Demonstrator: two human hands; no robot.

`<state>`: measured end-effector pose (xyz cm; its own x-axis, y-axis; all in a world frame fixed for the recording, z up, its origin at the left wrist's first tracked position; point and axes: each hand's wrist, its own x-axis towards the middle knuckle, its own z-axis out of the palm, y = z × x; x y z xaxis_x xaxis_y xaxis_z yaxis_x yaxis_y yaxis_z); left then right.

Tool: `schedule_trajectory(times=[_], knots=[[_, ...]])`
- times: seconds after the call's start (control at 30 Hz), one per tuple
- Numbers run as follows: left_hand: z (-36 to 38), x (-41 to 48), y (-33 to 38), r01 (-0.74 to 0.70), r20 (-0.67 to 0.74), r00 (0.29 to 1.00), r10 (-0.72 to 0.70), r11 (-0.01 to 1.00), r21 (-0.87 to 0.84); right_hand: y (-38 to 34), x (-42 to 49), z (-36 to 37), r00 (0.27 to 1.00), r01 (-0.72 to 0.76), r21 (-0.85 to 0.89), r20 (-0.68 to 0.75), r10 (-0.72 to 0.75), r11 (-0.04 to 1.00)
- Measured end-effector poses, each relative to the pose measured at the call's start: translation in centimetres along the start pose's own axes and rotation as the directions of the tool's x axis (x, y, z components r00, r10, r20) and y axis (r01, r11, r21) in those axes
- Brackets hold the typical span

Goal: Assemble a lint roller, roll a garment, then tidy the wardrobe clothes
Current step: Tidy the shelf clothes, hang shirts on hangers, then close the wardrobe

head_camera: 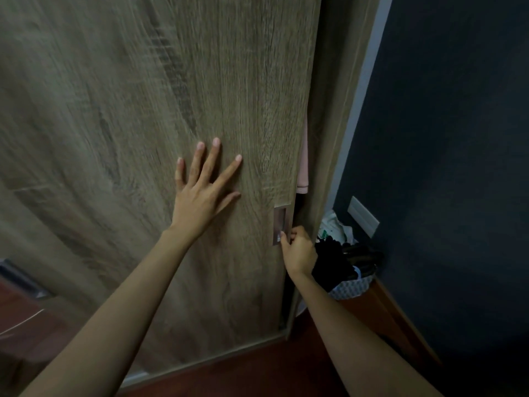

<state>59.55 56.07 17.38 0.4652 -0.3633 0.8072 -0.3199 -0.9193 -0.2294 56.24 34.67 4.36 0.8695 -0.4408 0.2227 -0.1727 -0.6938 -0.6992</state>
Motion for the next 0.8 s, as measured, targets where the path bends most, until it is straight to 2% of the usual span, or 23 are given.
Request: schedule_trajectory(times=[0.37, 0.8], knots=[[1.0, 1.3, 2.0, -0.024, -0.021, 0.999, 0.025, 0.999, 0.03, 1.3, 1.4, -1.3, 0.996, -0.082, -0.015, -0.047, 0.081, 0.997], [1.8, 2.1, 3.6, -0.03, -0.023, 0.999, 0.031, 0.999, 0.041, 2.1, 2.6, -2.8, 0.988, -0.155, -0.035, 0.001, 0.155, 0.987]])
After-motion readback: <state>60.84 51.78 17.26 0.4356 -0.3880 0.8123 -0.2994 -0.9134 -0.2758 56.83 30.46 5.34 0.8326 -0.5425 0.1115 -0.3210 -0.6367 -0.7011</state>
